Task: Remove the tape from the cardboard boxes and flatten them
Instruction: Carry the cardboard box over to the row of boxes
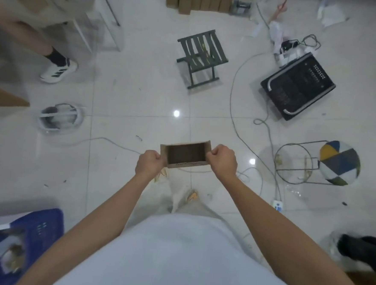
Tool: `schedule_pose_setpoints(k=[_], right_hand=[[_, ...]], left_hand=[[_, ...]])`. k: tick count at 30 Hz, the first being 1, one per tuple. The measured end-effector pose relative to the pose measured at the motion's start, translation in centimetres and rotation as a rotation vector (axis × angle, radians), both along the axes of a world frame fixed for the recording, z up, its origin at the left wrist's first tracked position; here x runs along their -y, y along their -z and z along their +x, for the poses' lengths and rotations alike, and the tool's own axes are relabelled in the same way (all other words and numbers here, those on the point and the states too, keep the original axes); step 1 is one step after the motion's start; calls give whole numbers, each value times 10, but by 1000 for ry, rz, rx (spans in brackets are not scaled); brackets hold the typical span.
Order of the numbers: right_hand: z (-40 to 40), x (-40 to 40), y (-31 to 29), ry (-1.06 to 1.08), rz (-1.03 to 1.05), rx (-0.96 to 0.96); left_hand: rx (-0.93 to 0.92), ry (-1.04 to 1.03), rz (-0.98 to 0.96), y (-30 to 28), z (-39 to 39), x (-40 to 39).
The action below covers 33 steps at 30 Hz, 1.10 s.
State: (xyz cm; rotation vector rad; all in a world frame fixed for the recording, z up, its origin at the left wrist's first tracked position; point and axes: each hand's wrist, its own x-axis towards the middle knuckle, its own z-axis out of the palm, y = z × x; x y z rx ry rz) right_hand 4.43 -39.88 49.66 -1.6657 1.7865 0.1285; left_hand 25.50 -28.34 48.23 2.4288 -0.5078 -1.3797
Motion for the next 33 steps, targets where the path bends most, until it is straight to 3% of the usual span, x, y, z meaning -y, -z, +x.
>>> schedule_pose_setpoints(k=[4,15,21,33], right_hand=[[38,31,-4,77,-22,41],[104,142,27,137,45,39],[135,235,28,60,74,96],[238,380,33,23,96,123]], left_hand=[[189,25,0,-15,21,42],[258,88,59,-8,106,181],[189,67,115,-10,139,259],[51,-40,26,12,252,394]])
